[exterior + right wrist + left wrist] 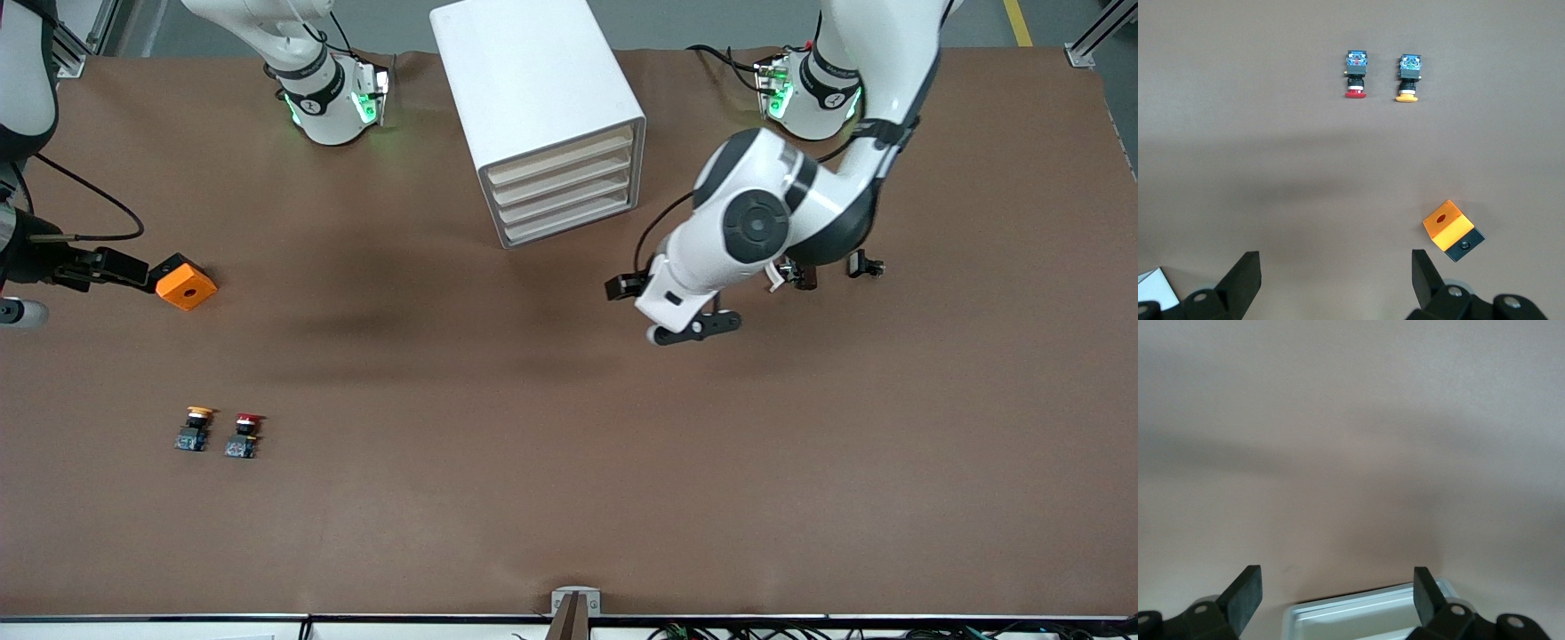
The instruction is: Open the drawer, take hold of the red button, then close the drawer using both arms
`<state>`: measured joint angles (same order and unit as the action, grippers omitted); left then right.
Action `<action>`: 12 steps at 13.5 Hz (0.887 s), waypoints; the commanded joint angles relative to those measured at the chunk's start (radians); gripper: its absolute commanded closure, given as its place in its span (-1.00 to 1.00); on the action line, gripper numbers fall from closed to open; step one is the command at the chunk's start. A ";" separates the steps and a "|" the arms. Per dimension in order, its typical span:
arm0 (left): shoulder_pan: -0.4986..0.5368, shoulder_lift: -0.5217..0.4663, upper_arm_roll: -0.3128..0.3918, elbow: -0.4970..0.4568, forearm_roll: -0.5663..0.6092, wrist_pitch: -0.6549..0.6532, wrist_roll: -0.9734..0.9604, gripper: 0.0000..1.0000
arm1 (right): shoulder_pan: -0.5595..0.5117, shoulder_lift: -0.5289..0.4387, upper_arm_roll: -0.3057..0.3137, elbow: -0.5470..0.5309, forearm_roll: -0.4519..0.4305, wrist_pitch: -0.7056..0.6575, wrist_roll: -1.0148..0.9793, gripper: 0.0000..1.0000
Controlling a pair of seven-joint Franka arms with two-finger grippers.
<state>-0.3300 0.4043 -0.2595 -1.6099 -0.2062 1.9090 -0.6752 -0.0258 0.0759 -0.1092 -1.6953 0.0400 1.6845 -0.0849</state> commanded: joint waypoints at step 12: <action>0.354 -0.419 -0.014 -0.343 0.018 -0.062 0.516 -1.00 | -0.016 -0.005 0.026 0.100 -0.008 -0.151 0.068 -1.00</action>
<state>-0.0237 0.0576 -0.2595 -1.8868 -0.2053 1.8318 -0.1795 -0.0319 0.0745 -0.0939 -1.6146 0.0392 1.5555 -0.0254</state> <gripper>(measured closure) 0.000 0.000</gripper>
